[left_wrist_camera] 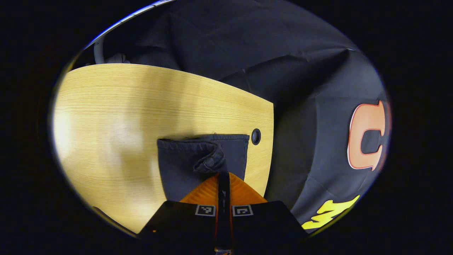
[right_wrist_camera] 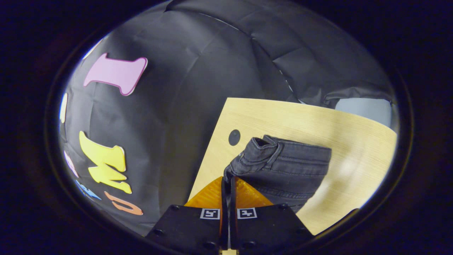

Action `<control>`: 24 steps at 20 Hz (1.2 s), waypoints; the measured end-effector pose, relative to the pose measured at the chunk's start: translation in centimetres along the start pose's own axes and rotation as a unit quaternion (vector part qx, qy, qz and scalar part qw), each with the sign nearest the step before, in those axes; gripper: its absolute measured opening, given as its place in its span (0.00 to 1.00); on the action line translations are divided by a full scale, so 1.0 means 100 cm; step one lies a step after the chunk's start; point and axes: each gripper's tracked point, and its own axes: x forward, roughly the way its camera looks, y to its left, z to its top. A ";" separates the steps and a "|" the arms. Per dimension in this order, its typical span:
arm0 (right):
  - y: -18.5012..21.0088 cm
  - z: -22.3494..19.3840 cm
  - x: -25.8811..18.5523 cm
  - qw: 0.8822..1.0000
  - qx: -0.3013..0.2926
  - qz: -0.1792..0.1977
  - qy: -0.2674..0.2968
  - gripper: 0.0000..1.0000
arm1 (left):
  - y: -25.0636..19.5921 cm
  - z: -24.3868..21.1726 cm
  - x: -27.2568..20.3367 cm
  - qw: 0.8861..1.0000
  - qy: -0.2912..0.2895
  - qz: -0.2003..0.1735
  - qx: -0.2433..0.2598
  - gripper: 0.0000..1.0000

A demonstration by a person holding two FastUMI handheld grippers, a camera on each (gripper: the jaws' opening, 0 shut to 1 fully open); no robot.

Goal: Grasp the waist and the cuffs of the jeans and fold them to make the two legs overlap; first hold the waist and fold one-third of the jeans toward the cuffs, then hold the cuffs and fold the remaining one-third in the same direction to finish folding.

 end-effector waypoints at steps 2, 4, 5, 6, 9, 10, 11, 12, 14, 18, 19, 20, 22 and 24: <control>0.006 0.005 0.023 1.000 -0.005 -0.001 0.000 0.03 | -0.018 -0.001 0.023 1.000 0.000 -0.001 0.011 0.04; 0.006 0.010 0.041 1.000 -0.006 -0.002 -0.001 0.03 | -0.033 -0.002 0.047 1.000 0.002 -0.004 0.024 0.03; 0.003 0.013 0.050 1.000 -0.007 -0.005 -0.001 0.03 | -0.038 -0.003 0.058 0.999 0.004 -0.001 0.034 0.03; 0.000 0.013 0.060 1.000 -0.009 -0.009 -0.001 0.03 | -0.040 -0.005 0.070 0.999 0.004 0.004 0.047 0.03; -0.013 0.010 0.083 1.000 -0.007 -0.030 0.006 0.00 | -0.034 -0.006 0.091 0.998 0.001 0.026 0.060 0.03; -0.015 0.009 0.084 0.999 -0.007 -0.037 0.004 0.03 | -0.028 -0.005 0.097 0.998 -0.001 0.033 0.060 0.04; -0.020 0.009 0.090 0.999 -0.008 -0.043 0.002 0.00 | -0.023 -0.006 0.102 0.997 -0.003 0.038 0.060 0.04; -0.025 0.007 0.095 0.999 -0.006 -0.048 0.002 0.03 | -0.019 -0.007 0.105 0.997 -0.005 0.040 0.064 0.04; -0.022 0.005 0.107 1.000 0.008 -0.030 0.004 0.06 | -0.018 -0.004 0.107 0.995 -0.023 0.045 0.081 0.06; -0.014 -0.001 0.096 1.000 0.003 -0.023 0.000 0.91 | -0.052 -0.001 0.091 0.990 -0.054 0.013 0.128 0.98; -0.007 -0.003 0.091 1.000 0.002 -0.014 0.000 0.91 | -0.058 -0.004 0.082 0.987 -0.057 0.009 0.151 0.98; 0.002 -0.005 0.083 1.000 0.000 -0.005 0.000 0.98 | -0.063 -0.005 0.078 0.982 -0.065 0.003 0.177 0.99; 0.007 -0.004 0.059 1.000 -0.023 0.004 -0.009 0.98 | -0.077 -0.006 0.052 0.967 -0.092 -0.017 0.238 1.00; 0.003 -0.002 0.032 0.998 -0.058 0.000 -0.023 0.91 | -0.095 -0.015 0.024 0.948 -0.117 -0.053 0.290 1.00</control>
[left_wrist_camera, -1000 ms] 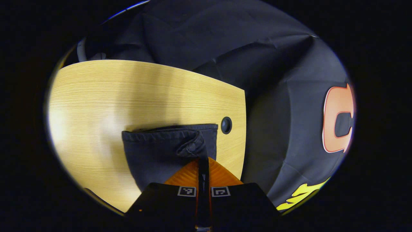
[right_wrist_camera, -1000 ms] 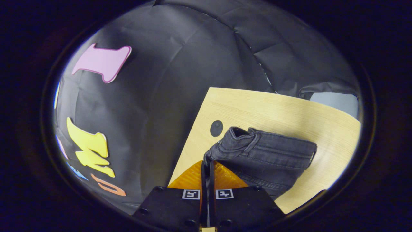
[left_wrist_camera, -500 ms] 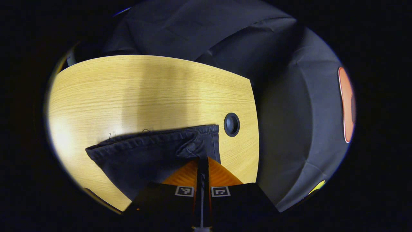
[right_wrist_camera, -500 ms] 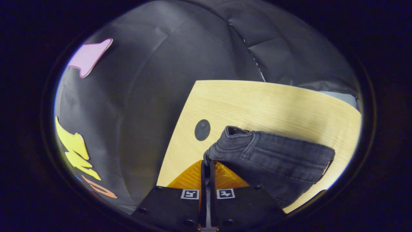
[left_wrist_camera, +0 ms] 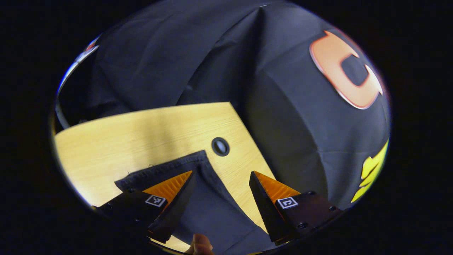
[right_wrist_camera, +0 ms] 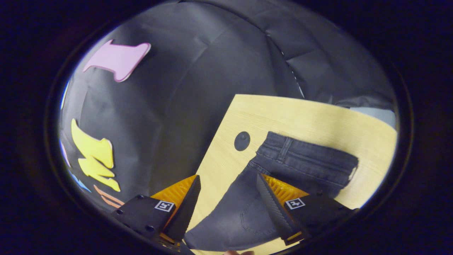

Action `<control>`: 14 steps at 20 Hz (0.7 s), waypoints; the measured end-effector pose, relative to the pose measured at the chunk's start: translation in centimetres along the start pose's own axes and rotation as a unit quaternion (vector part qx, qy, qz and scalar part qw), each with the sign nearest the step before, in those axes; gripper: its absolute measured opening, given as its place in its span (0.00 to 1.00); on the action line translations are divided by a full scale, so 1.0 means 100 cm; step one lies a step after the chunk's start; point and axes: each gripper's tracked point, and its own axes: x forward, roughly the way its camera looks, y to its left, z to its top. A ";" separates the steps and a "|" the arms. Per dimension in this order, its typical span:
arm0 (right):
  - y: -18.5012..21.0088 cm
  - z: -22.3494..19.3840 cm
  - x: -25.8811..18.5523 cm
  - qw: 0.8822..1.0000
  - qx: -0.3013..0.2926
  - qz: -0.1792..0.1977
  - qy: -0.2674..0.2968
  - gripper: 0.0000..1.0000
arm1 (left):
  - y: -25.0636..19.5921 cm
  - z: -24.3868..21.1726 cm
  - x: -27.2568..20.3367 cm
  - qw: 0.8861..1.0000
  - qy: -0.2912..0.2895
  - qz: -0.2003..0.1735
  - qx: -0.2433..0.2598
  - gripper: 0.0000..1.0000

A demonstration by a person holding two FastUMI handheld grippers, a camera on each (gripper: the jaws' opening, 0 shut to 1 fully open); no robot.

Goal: Grasp the waist and the cuffs of the jeans and fold them to make the two legs overlap; first hold the waist and fold one-third of the jeans toward the cuffs, then hold the cuffs and fold the remaining one-third in the same direction to finish folding.

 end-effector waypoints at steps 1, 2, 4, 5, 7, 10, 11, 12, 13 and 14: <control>-0.005 0.001 -0.013 1.000 -0.017 -0.007 -0.006 0.98 | -0.010 0.002 -0.014 1.000 -0.014 -0.016 0.021 0.99; -0.012 -0.001 -0.026 0.999 -0.031 -0.015 -0.011 0.98 | -0.021 0.005 -0.029 0.998 -0.024 -0.035 0.039 0.98; -0.029 -0.001 -0.050 0.998 -0.053 -0.037 -0.023 0.98 | -0.040 0.008 -0.059 0.993 -0.050 -0.065 0.081 0.98; -0.039 0.000 -0.061 0.997 -0.058 -0.048 -0.028 0.91 | -0.043 0.009 -0.073 0.991 -0.061 -0.064 0.105 0.98; -0.061 -0.002 -0.078 0.995 -0.059 -0.070 -0.036 0.98 | -0.052 0.001 -0.094 0.983 -0.067 -0.081 0.150 0.99; -0.092 -0.014 -0.080 0.994 -0.044 -0.098 -0.032 0.98 | -0.059 -0.006 -0.123 0.964 -0.101 -0.090 0.228 0.98; -0.100 -0.018 -0.078 0.994 -0.034 -0.102 -0.028 0.98 | -0.061 -0.008 -0.135 0.956 -0.114 -0.092 0.256 0.99; -0.110 -0.025 -0.078 0.994 -0.024 -0.108 -0.022 0.98 | -0.066 -0.010 -0.149 0.946 -0.129 -0.095 0.282 0.98; -0.114 -0.030 -0.076 0.994 -0.013 -0.110 -0.017 0.98 | -0.072 -0.012 -0.163 0.936 -0.147 -0.100 0.305 0.98; -0.114 -0.033 -0.074 0.994 -0.001 -0.107 -0.014 0.98 | -0.080 -0.012 -0.176 0.923 -0.166 -0.107 0.329 0.98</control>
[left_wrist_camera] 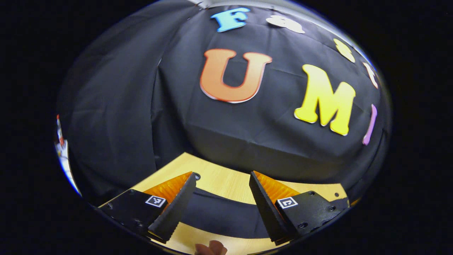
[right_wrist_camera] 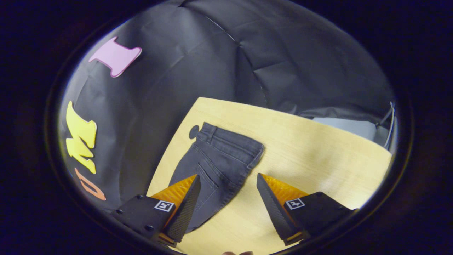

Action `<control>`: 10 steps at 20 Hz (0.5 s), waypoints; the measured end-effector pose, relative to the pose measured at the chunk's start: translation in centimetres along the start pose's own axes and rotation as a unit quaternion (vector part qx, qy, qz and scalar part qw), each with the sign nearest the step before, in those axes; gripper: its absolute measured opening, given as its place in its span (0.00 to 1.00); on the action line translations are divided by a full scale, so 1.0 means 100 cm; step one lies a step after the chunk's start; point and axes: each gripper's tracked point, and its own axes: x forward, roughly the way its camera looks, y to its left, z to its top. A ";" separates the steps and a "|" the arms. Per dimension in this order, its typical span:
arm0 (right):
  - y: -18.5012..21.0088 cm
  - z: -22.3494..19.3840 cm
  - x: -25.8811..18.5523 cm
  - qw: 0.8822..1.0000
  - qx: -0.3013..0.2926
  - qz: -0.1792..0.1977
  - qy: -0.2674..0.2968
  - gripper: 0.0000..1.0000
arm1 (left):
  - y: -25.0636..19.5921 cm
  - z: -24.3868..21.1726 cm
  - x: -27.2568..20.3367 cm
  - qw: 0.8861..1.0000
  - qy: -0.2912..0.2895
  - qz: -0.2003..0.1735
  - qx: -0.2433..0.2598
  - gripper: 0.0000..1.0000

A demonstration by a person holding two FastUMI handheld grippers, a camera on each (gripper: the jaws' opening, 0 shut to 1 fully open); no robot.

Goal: Grasp the waist and the cuffs of the jeans and fold them to make the two legs overlap; first hold the waist and fold one-third of the jeans toward the cuffs, then hold the cuffs and fold the remaining one-third in the same direction to finish folding.

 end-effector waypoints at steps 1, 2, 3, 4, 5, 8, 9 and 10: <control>0.002 -0.002 0.003 1.000 0.012 0.004 0.003 0.98 | -0.007 0.007 -0.011 0.999 -0.018 -0.006 0.027 0.98; 0.002 -0.003 0.008 1.000 0.020 0.006 0.005 0.98 | -0.015 0.009 -0.020 0.998 -0.031 -0.012 0.047 0.98; 0.002 -0.003 0.012 1.000 0.026 0.007 0.004 0.98 | -0.025 0.011 -0.029 0.997 -0.040 -0.022 0.066 0.98; 0.002 -0.003 0.016 0.999 0.032 0.007 0.005 0.98 | -0.034 0.011 -0.039 0.995 -0.049 -0.030 0.085 0.98; 0.001 -0.004 0.021 0.999 0.039 0.008 0.006 0.98 | -0.043 0.009 -0.047 0.993 -0.052 -0.039 0.101 0.98; 0.002 -0.003 0.032 0.997 0.077 0.025 0.008 0.97 | -0.057 -0.005 -0.053 0.990 -0.030 -0.071 0.119 0.98; 0.004 -0.001 0.035 0.995 0.093 0.034 0.004 0.97 | -0.058 -0.007 -0.053 0.989 -0.025 -0.077 0.122 0.99; 0.004 0.002 0.037 0.993 0.107 0.043 -0.001 0.97 | -0.060 -0.005 -0.055 0.989 -0.025 -0.078 0.123 1.00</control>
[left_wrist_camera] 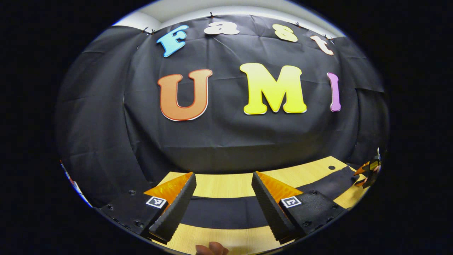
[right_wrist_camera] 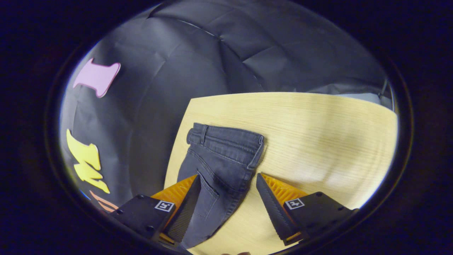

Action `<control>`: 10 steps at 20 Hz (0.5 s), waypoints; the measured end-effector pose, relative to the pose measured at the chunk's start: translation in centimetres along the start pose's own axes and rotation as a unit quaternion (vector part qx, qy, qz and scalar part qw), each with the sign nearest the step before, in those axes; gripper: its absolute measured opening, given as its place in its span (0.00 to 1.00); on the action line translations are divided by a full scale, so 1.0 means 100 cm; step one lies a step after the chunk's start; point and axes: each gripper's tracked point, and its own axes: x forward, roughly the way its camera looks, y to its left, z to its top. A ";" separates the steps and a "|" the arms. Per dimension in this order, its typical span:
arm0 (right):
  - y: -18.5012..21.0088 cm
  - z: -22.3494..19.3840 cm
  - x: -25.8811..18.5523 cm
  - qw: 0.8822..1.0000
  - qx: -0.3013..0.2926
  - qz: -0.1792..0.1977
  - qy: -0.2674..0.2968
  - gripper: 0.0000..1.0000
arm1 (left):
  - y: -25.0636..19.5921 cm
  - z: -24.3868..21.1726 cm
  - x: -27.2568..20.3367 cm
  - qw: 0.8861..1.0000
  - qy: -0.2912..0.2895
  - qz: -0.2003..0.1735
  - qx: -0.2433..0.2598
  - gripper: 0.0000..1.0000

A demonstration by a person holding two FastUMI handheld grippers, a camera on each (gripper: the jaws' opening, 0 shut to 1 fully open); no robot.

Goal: Grasp the waist and the cuffs of the jeans and fold them to make the two legs overlap; first hold the waist and fold one-third of the jeans toward the cuffs, then hold the cuffs and fold the remaining one-third in the same direction to finish folding.

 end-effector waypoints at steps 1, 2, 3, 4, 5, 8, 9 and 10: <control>0.001 0.000 0.004 1.000 0.017 0.011 0.000 0.96 | -0.002 0.003 -0.001 1.000 -0.002 -0.004 -0.005 1.00; 0.002 0.000 0.006 0.999 0.038 0.017 0.002 0.93 | -0.007 0.007 0.000 1.000 -0.005 -0.006 -0.010 1.00; -0.001 -0.001 0.010 0.998 0.057 0.015 0.005 0.86 | -0.008 0.008 0.000 1.000 -0.007 -0.006 -0.012 1.00; -0.005 -0.002 0.014 0.997 0.076 0.015 0.009 0.77 | -0.008 0.007 0.001 1.000 -0.007 -0.007 -0.013 1.00; -0.012 -0.006 0.015 0.996 0.092 0.010 0.011 0.61 | -0.008 0.006 0.001 1.000 -0.007 -0.008 -0.015 0.95; -0.012 -0.003 0.019 0.992 0.123 0.022 0.007 0.17 | -0.008 0.006 -0.001 1.000 0.000 -0.009 -0.019 1.00; -0.011 -0.003 0.024 0.993 0.118 0.023 0.000 0.16 | -0.009 0.006 -0.001 1.000 0.002 -0.008 -0.020 1.00; -0.012 -0.005 0.021 0.994 0.107 0.018 -0.002 0.08 | -0.009 0.005 -0.001 1.000 0.004 -0.008 -0.022 1.00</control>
